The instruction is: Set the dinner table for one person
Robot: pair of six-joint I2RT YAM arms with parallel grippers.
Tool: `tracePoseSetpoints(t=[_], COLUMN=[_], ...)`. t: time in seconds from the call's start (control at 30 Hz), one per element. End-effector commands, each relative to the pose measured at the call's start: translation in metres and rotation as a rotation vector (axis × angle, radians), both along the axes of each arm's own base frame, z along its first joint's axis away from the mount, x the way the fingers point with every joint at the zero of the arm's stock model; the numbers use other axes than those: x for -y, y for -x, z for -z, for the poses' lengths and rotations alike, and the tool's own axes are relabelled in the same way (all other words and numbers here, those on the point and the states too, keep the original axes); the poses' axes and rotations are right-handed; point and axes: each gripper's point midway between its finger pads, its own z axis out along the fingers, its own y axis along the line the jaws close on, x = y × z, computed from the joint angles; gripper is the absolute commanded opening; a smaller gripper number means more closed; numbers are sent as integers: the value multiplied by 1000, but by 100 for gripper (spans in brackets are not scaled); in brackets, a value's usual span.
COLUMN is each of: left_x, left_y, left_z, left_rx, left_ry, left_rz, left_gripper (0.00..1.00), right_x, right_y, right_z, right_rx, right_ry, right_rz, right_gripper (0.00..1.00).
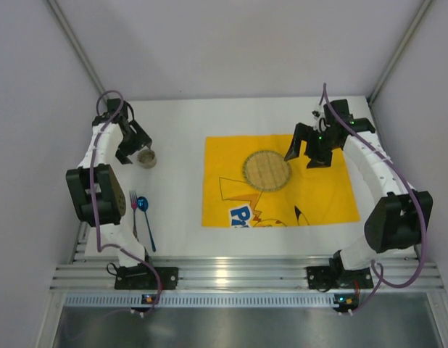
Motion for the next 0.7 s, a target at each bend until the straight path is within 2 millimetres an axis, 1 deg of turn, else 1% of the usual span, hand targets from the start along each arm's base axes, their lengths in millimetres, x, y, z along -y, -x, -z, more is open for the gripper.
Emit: tracePoseSetpoints(t=[0.0,0.03,0.1,0.3,0.37,0.4,0.43,0.47,0.5,0.53,0.57,0.6,0.67], left_x=[-15,-18,-21,-30,-31,-28,-25,-24,-23,-24,-23,-22,-18], left_y=[-30,-32,-35,-34,-35,-38,-39,-43,-41,-44,-43,-42,-46], left_z=[-8,-1,1,24,34,38,49,54,60,71,78,87,85], left_rx=[87,73,71,23,18,23,9,8,-13,-38,-56,-77,-73], left_ry=[-38,-39,-45,-57,-51,-33,-21,-13,-5,4,8,15,39], left_rz=[-11,-13,-11,-1,4,13,35,47,52,54,56,60,83], left_gripper=[83,82,80,73,68,65,56,50,42,19,10,4,2], right_x=[-8,-8,-8,-11,-12,-12,-13,-13,-14,-14,-15,-15,-18], right_y=[12,12,11,5,4,2,2,1,0,-1,-1,-3,-5], right_z=[4,4,6,7,6,6,6,7,6,7,7,5,4], right_rx=[-45,-44,-50,-57,-59,-58,-59,-63,-61,-63,-65,-60,-66], right_ry=[-29,-28,-29,-45,-46,-46,-48,-47,-47,-47,-48,-49,-53], right_rz=[-12,-13,-9,8,10,12,11,13,13,13,11,9,3], right_gripper=[91,91,91,90,90,90,90,90,90,90,90,90,90])
